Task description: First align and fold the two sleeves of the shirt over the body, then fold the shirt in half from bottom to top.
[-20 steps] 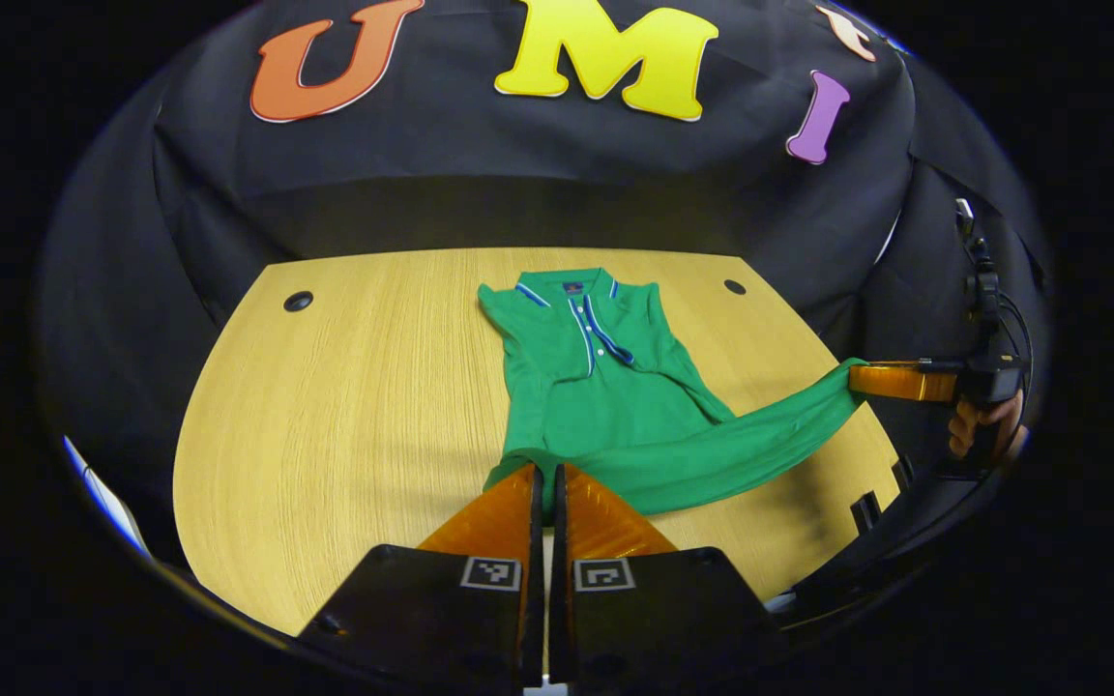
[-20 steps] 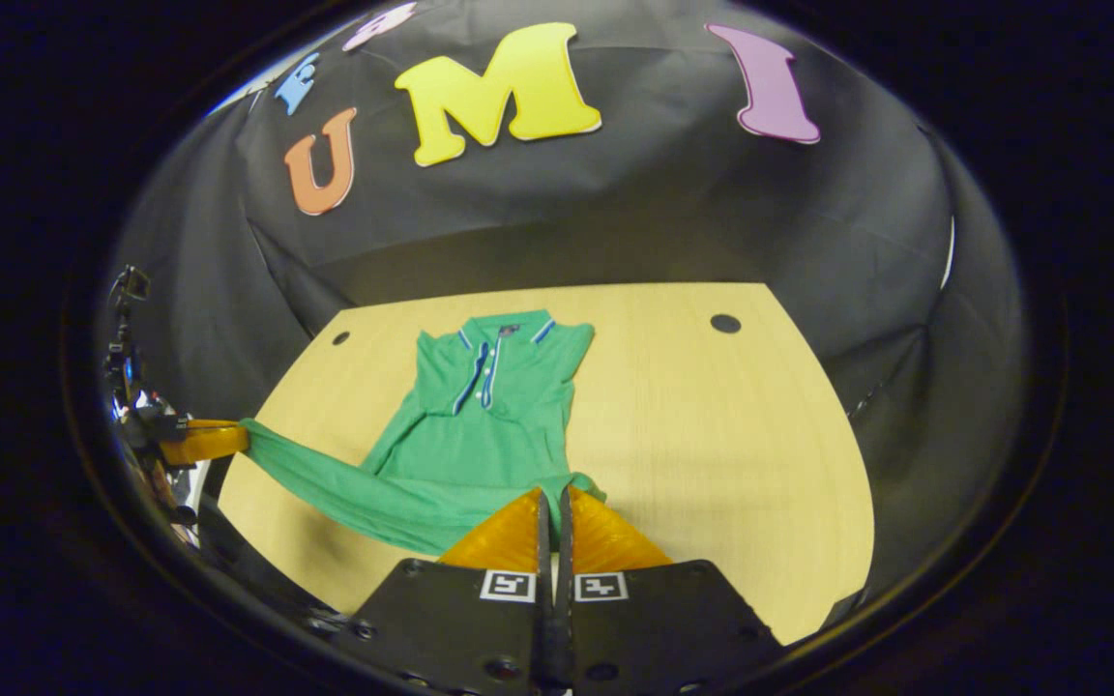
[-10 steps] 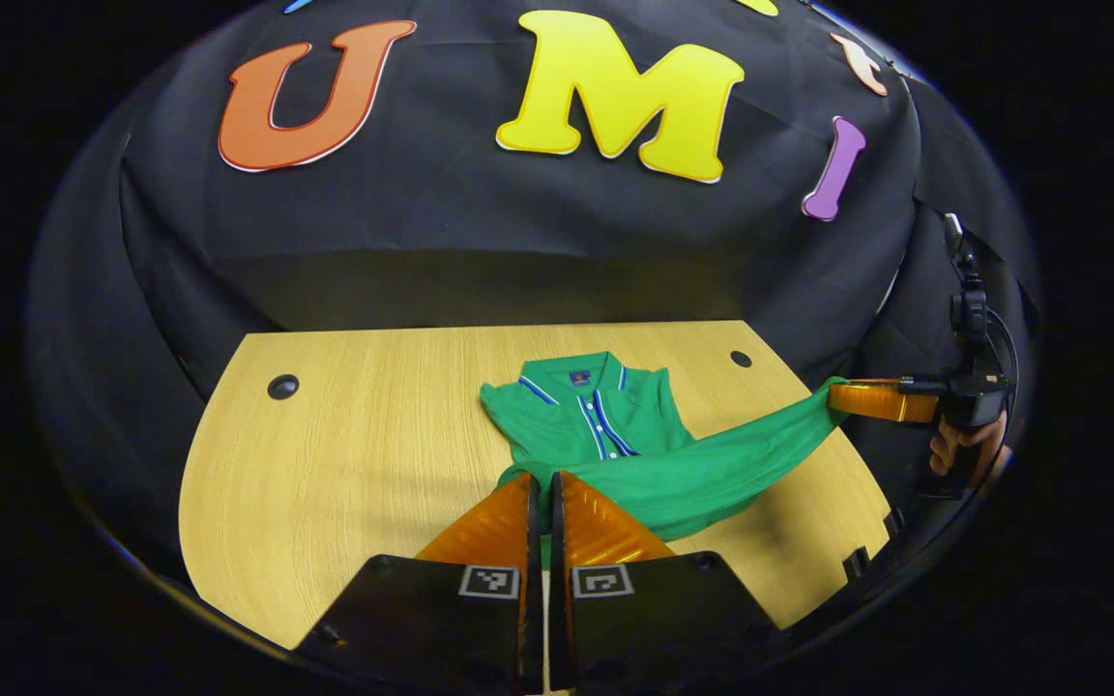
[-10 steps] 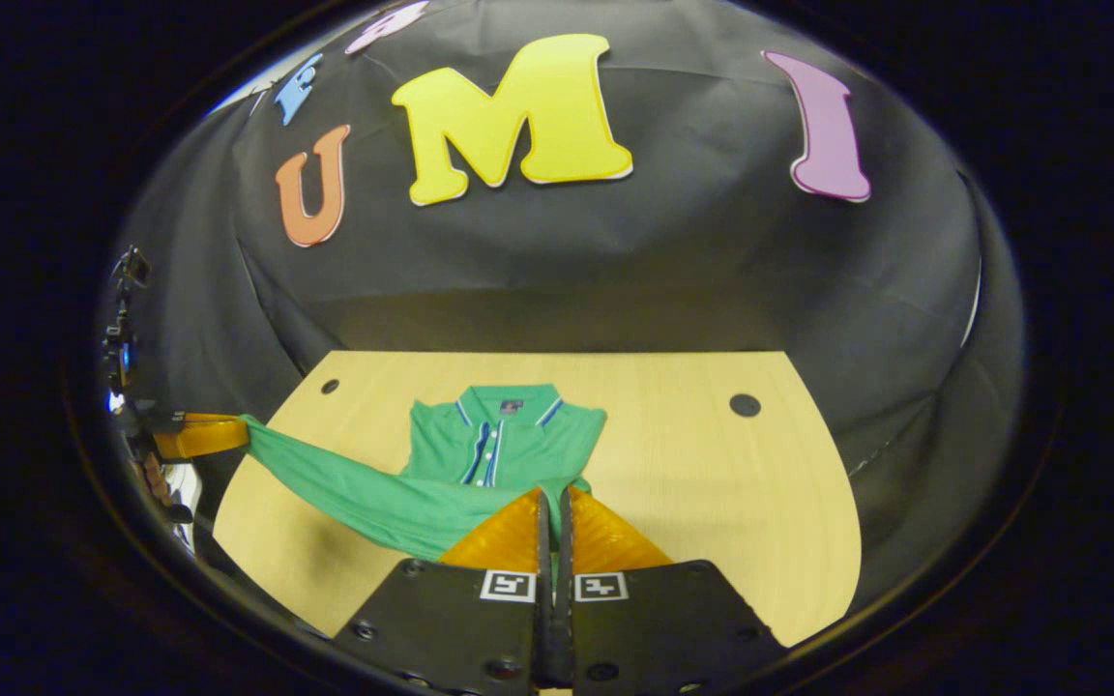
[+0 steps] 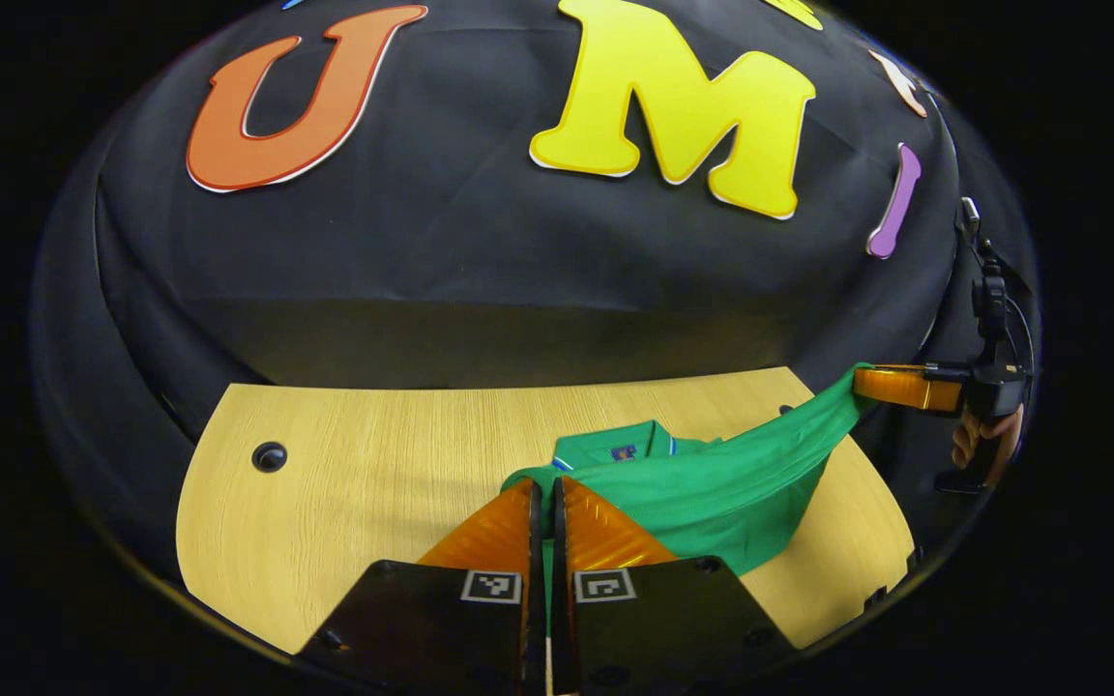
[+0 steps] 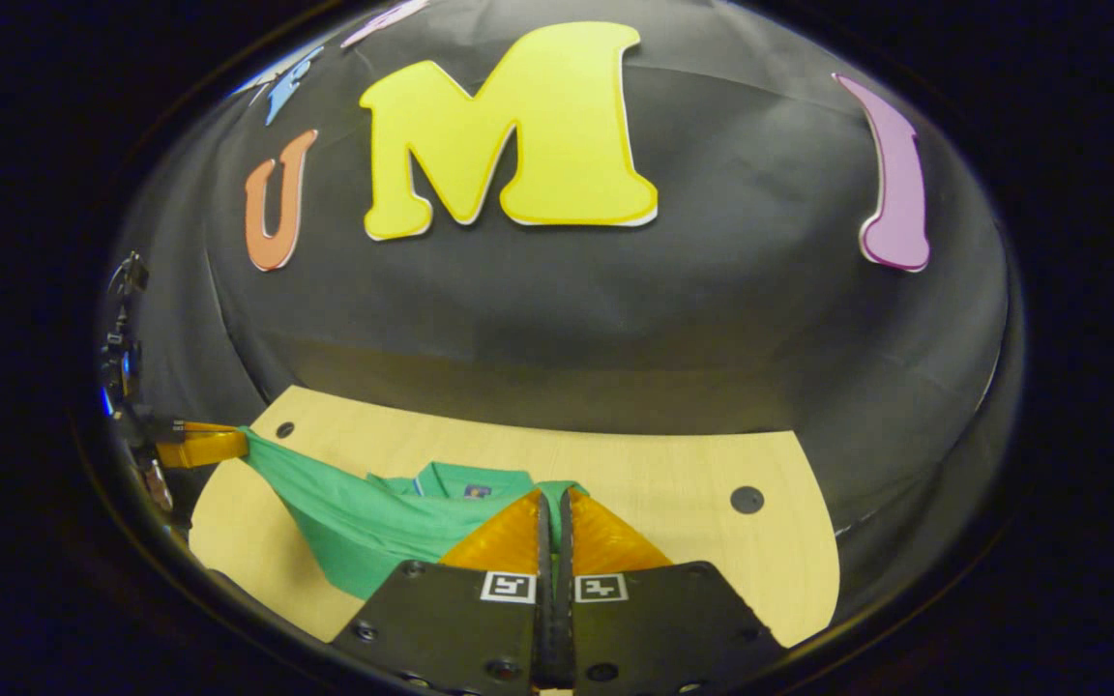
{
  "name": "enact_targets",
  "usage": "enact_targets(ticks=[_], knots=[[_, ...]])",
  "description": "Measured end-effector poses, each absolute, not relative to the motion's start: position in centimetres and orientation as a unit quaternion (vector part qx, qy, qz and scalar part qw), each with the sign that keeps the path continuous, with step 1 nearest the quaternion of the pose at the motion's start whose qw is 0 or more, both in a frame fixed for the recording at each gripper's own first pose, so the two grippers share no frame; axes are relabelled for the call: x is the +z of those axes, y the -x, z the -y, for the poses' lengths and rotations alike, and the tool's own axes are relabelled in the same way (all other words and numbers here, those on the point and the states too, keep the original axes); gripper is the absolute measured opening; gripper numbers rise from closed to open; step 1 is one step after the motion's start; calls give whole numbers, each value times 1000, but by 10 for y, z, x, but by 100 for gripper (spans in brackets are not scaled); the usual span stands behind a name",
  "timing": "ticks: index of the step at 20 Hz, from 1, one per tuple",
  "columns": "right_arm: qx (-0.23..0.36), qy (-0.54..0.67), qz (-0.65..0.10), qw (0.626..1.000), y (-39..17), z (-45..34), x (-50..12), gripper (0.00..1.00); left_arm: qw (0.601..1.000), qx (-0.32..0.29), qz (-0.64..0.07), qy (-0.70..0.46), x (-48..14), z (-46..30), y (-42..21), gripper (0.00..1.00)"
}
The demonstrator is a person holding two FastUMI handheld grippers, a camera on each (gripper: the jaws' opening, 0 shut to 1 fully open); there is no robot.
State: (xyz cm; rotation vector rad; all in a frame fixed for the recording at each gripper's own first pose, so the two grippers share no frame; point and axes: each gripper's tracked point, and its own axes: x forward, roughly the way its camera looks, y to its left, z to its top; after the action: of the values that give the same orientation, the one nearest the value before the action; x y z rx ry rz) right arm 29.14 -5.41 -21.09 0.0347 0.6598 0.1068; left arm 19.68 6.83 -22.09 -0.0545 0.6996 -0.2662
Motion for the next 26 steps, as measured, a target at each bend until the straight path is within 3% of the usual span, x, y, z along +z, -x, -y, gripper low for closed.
enact_targets(ticks=[8,14,15,16,17,19,22,26], knots=[[30,-19,-346,937,-357,56,-313,0,926,-102,-361,29,-323,-69,-259,8],[33,34,-400,915,-347,48,-401,2,922,-76,-379,28,-378,-78,-261,13],[32,38,-404,913,-343,47,-406,2,922,-74,-379,27,-380,-79,-259,17],[30,26,-397,917,-343,42,-410,8,922,-74,-380,30,-381,-77,-257,20],[24,12,-393,919,-340,40,-411,8,922,-71,-379,33,-380,-77,-254,47],[12,0,-389,921,-334,38,-404,45,928,-43,-371,21,-380,-87,-254,100],[-14,4,-353,935,-334,44,-378,99,933,-39,-355,34,-355,-86,-248,100],[-26,4,-306,952,-329,44,-325,98,946,-30,-321,32,-312,-82,-235,100]])
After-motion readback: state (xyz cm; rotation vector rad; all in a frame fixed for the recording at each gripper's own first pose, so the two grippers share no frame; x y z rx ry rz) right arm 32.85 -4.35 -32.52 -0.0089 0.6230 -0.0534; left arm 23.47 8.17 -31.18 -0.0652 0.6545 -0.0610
